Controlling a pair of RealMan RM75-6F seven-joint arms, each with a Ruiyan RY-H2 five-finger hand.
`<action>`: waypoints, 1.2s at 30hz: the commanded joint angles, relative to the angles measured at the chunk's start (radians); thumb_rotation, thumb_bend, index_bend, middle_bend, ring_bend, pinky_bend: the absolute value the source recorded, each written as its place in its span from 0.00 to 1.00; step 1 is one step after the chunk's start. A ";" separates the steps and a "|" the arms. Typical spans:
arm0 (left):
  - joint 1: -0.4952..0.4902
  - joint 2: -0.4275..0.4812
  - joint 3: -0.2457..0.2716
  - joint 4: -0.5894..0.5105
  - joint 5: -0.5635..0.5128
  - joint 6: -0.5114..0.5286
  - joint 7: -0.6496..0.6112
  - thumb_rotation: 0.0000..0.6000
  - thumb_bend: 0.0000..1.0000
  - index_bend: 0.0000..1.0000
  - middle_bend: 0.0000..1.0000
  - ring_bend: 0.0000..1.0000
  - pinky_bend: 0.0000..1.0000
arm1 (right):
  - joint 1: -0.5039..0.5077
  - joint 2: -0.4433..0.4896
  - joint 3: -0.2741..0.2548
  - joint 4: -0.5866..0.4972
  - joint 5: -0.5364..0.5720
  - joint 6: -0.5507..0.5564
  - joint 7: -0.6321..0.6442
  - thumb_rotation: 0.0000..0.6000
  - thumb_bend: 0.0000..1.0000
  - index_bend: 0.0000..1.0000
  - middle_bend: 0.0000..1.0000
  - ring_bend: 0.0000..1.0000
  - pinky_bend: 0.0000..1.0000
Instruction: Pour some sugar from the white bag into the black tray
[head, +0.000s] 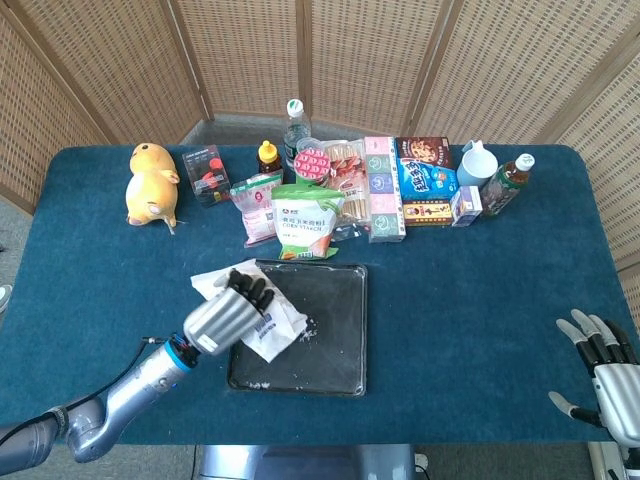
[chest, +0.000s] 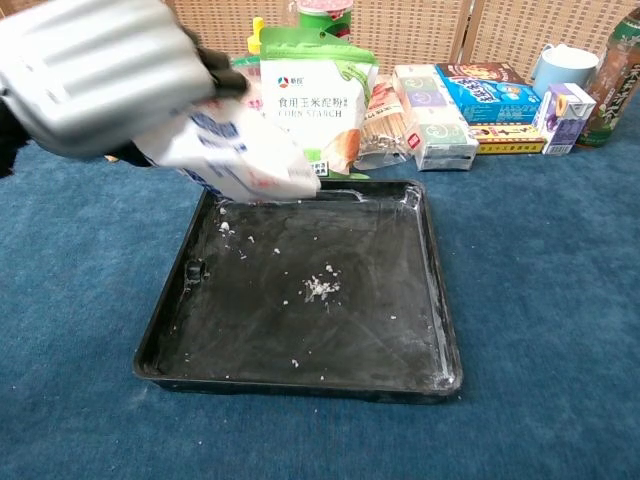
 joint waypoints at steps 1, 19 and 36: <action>0.101 -0.102 0.002 0.160 -0.122 0.189 -0.453 1.00 0.43 0.75 0.69 0.63 0.67 | 0.001 -0.003 -0.001 -0.001 0.001 -0.003 -0.006 1.00 0.00 0.13 0.02 0.03 0.00; 0.171 -0.285 -0.058 0.488 -0.321 0.228 -1.155 1.00 0.43 0.75 0.69 0.63 0.66 | 0.010 -0.016 -0.003 -0.001 0.012 -0.030 -0.034 1.00 0.00 0.13 0.02 0.03 0.00; 0.168 -0.338 -0.048 0.536 -0.391 0.113 -1.218 1.00 0.40 0.43 0.37 0.35 0.38 | 0.012 -0.021 -0.006 -0.003 0.012 -0.039 -0.040 1.00 0.00 0.13 0.02 0.03 0.00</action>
